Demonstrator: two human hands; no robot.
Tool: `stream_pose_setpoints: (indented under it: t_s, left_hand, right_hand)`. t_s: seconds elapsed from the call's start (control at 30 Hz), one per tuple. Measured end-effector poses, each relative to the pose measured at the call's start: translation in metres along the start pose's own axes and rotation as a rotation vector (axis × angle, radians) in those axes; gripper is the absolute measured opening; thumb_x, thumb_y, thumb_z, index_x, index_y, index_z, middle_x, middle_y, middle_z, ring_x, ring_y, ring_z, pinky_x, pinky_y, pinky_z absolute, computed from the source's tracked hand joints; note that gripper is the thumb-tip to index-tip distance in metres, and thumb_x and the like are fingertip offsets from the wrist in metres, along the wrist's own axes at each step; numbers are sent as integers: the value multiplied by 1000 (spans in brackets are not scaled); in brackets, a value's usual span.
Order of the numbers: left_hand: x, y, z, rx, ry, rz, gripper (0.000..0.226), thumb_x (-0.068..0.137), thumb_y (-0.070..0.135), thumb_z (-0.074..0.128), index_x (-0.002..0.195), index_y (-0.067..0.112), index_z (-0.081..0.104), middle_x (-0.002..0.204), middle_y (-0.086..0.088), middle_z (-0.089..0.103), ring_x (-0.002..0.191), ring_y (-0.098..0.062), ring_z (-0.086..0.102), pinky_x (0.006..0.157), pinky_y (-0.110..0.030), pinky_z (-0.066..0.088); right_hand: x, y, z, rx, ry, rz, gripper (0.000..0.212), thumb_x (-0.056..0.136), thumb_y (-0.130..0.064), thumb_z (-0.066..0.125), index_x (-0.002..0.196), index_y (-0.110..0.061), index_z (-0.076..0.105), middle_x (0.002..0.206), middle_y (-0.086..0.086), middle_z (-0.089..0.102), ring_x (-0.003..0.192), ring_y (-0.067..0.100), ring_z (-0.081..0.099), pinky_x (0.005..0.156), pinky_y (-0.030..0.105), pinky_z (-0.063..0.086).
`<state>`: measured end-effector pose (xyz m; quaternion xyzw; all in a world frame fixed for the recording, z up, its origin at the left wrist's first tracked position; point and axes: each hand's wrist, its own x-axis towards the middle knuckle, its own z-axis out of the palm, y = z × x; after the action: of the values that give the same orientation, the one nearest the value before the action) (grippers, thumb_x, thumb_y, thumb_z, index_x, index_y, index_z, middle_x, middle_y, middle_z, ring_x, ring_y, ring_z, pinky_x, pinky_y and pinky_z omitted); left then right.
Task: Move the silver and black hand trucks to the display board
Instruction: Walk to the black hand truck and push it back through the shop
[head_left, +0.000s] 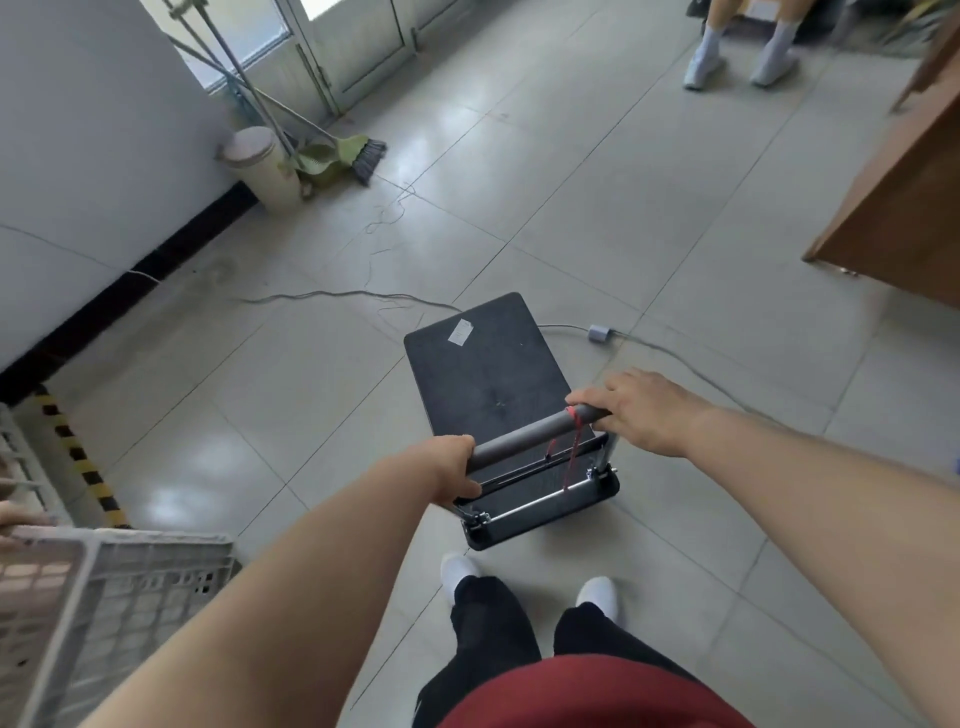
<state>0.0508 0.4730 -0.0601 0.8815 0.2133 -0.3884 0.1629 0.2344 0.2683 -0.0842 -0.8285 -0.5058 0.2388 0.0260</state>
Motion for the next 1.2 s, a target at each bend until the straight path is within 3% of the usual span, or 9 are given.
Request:
stream_pose_setpoints:
  t_s: [0.27,0.37,0.53,0.67,0.87,1.03,1.2]
  left_hand:
    - [13,39,-10,132,-198,117,26,83,34,62,95,19,45,89,0,61,79,-22,60,71,-32,47]
    - [14,39,-3,155,-198,201,34,84,40,62,99,17,41,92,-4,65,82,-26,65,81,-40,53]
    - [17,24,-1,242,-217,302,36,83,42,59,100,18,39,77,-1,56,71,-24,61,70,-39,51]
    - [19,11,-16,386,-185,373,36,85,43,60,100,20,38,85,0,53,79,-25,58,69,-35,45]
    - [16,-12,-20,475,-66,467,30,89,36,56,101,18,35,88,-5,52,78,-27,51,67,-36,39]
    - [11,-32,-16,412,107,518,21,92,29,49,105,19,37,93,-8,59,77,-28,51,65,-37,37]
    - [1,-39,-11,321,88,559,31,97,35,40,127,31,36,104,-5,53,86,-27,52,70,-35,36]
  right_hand:
    - [-47,21,12,109,0,151,33,91,-45,45,123,-52,41,95,-5,47,103,20,46,94,35,39]
    - [-62,17,18,127,41,202,33,89,-50,47,122,-50,43,92,-7,43,102,19,45,92,32,37]
    - [-82,-12,33,116,109,296,35,89,-53,47,123,-50,43,95,-6,49,100,18,46,89,30,34]
    - [-82,-40,41,144,142,394,34,89,-52,46,123,-48,44,103,-3,54,103,20,47,91,33,36]
    - [-83,-79,58,200,232,525,37,88,-53,48,125,-46,46,96,-1,51,98,23,46,88,34,37]
    - [-75,-98,65,206,250,582,41,89,-55,46,129,-46,42,97,-1,51,100,24,46,90,37,38]
    - [-76,-108,74,198,262,581,47,89,-56,43,134,-46,36,99,-2,49,102,23,46,90,38,36]
